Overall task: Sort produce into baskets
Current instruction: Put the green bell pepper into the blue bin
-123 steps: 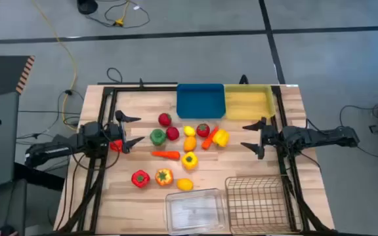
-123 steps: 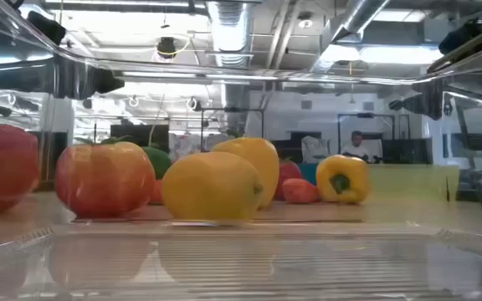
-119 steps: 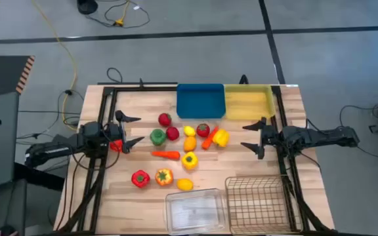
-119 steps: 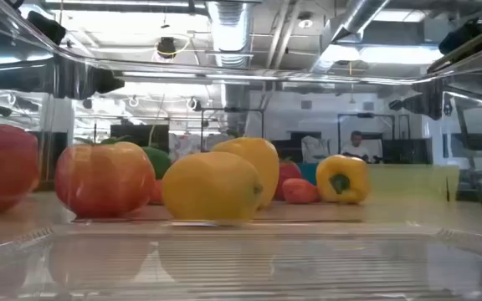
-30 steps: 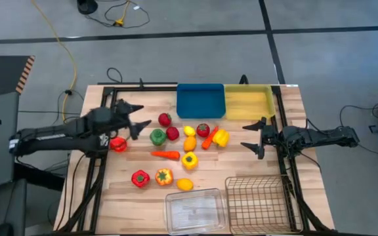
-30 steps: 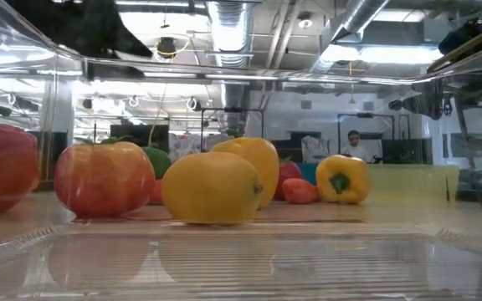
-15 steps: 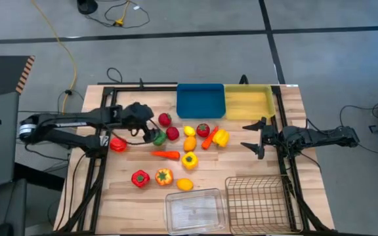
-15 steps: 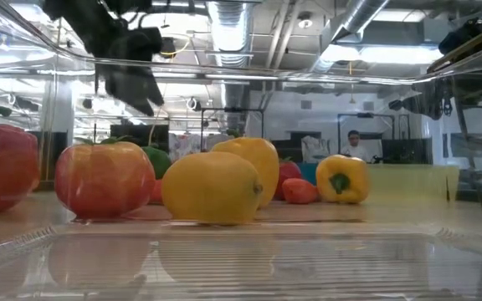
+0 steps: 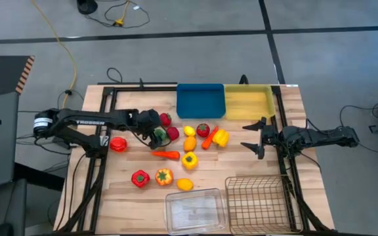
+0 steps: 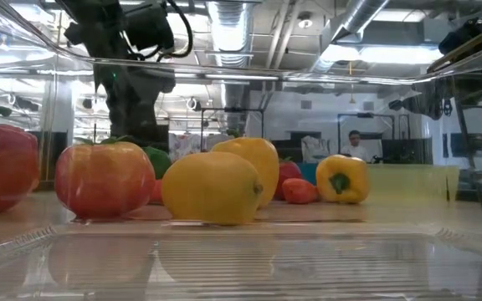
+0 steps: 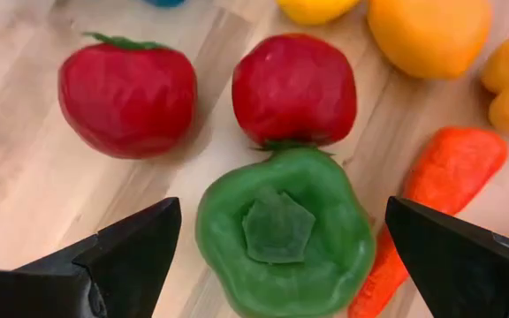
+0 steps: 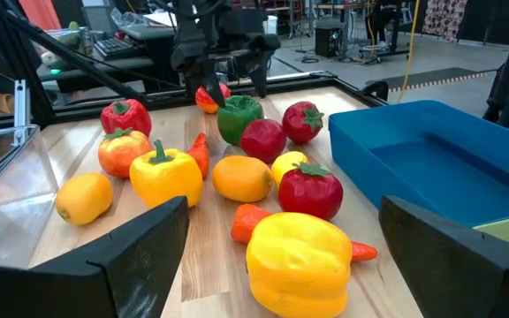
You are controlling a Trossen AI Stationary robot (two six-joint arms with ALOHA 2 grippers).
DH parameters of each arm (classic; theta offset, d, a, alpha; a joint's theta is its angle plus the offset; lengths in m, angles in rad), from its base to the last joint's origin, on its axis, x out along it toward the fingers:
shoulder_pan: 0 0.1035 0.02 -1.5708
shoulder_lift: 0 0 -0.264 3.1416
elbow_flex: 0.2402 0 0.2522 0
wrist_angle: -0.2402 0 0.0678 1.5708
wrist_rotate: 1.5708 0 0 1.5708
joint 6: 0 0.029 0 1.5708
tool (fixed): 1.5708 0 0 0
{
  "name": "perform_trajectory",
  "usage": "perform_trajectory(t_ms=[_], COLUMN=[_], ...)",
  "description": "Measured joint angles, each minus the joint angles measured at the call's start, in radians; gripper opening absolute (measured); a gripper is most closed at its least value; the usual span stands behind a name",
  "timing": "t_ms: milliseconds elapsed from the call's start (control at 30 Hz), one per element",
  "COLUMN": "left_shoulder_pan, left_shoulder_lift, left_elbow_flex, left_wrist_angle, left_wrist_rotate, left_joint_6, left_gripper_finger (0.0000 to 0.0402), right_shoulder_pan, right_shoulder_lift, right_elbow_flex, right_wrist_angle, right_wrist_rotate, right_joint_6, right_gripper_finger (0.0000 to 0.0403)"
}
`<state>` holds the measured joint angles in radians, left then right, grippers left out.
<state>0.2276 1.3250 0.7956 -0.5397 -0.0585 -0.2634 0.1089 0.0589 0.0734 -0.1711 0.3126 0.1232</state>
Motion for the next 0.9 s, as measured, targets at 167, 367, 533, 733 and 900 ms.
perform_trajectory(t_ms=[167,367,533,733,900], left_shoulder_pan=[-0.005,-0.005,-0.005,-0.005,-0.005], left_shoulder_lift=[0.038,0.097,0.116,0.113,0.113], left_elbow_flex=[0.0,0.003,0.003,0.002,0.002], left_wrist_angle=[0.0,0.008,0.024,0.025,0.024], left_wrist_rotate=[0.0,-0.008,-0.011,-0.01,-0.009], left_joint_6=[0.0,0.006,0.015,0.016,0.016], left_gripper_finger=[0.0387,0.0387,0.0386,0.0349,0.0324], right_shoulder_pan=[0.0,0.0,0.0,0.0,0.0], right_shoulder_lift=[0.0,0.0,0.0,0.0,0.0], right_elbow_flex=[0.0,0.0,0.0,0.0,0.0], right_wrist_angle=[0.0,0.0,0.0,0.0,0.0], right_wrist_rotate=[0.0,0.0,0.0,0.0,0.0], right_joint_6=[0.0,0.0,0.0,0.0,0.0], right_gripper_finger=[0.0397,0.0397,0.0397,0.0397,0.0397])
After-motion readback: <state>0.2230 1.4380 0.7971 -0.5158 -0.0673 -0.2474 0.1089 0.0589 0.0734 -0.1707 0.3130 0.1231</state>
